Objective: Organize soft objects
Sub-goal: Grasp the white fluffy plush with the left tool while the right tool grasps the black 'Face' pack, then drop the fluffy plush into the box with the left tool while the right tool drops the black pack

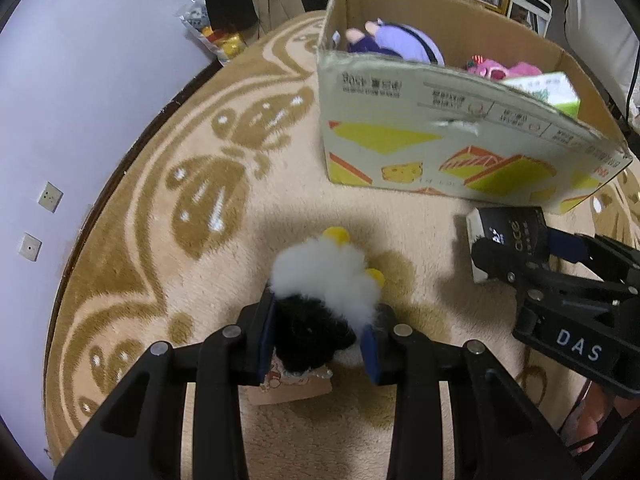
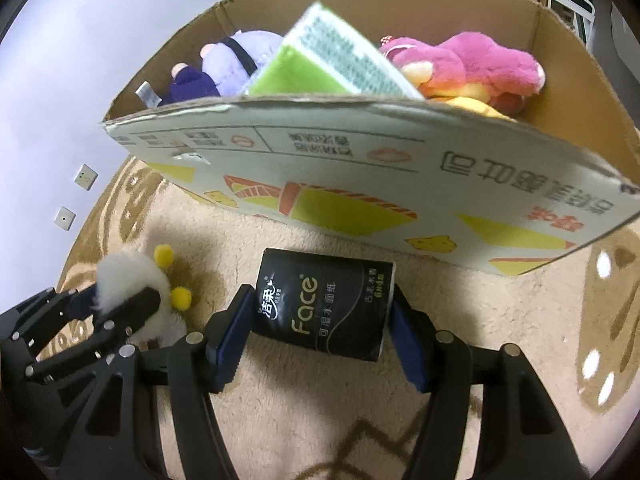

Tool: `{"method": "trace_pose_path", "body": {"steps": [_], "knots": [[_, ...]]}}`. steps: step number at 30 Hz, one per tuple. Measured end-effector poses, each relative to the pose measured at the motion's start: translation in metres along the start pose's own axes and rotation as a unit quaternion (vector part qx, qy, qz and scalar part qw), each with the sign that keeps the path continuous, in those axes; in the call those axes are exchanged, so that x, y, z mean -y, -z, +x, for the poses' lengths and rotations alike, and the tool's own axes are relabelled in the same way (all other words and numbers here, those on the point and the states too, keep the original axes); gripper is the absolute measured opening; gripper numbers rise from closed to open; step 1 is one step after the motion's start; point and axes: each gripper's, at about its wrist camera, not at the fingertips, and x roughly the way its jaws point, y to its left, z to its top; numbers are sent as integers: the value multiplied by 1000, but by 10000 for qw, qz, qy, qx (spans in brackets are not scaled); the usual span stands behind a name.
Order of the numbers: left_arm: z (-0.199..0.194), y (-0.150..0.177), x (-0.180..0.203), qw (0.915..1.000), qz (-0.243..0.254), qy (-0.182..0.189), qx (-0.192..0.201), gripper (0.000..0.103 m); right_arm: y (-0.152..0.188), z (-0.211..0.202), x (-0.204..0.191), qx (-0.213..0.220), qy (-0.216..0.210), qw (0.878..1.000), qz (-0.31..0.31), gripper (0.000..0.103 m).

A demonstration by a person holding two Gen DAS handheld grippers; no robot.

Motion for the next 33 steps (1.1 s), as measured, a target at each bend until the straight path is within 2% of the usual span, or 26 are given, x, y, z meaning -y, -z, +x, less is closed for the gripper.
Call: {"method": "trace_pose_path", "body": {"steps": [20,33], "knots": [[-34,0,-5,9974,-56,-188,696,34,14,-56,4,450,42,9990,15,68],[-78,-9,3,9890,215,-313,1427,34,12,-99,2,894,38,9959,-93,68]]}}
